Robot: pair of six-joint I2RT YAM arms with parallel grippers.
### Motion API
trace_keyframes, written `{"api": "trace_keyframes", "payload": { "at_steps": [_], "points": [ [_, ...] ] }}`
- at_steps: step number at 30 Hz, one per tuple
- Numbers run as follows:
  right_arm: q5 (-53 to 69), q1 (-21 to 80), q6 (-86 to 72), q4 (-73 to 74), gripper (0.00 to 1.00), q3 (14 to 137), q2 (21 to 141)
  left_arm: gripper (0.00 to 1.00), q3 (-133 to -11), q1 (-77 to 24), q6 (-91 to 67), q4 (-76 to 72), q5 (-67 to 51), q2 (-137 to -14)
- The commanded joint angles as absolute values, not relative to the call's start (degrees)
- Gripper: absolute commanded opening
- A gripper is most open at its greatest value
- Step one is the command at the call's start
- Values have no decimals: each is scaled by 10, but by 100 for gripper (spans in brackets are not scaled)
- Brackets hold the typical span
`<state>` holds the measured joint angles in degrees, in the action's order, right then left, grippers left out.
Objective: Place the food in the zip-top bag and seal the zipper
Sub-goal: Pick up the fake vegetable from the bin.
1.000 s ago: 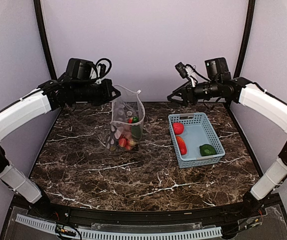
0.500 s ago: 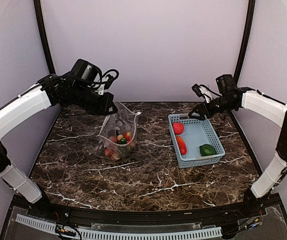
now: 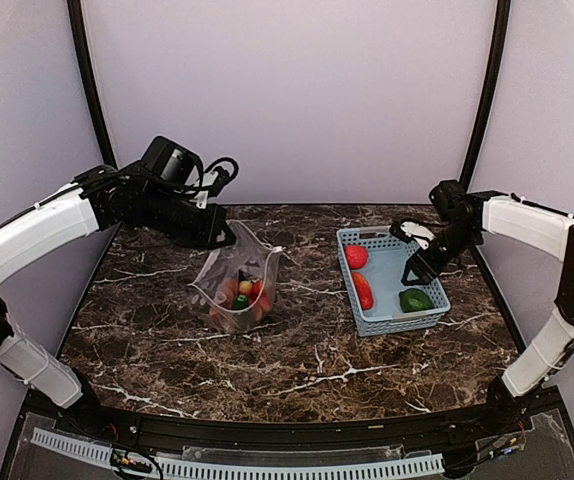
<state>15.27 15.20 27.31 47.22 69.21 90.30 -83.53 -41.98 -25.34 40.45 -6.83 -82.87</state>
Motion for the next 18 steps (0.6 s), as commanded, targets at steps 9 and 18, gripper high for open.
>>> {"api": "trace_keyframes", "payload": {
  "at_steps": [9, 18],
  "points": [
    [52, 185, 268, 498, 67, 635, 893, 1, -834, -434, -252, 361, -90, -859],
    [29, 190, 260, 494, 66, 623, 926, 1, -831, -440, -249, 351, -94, -851]
  ]
}}
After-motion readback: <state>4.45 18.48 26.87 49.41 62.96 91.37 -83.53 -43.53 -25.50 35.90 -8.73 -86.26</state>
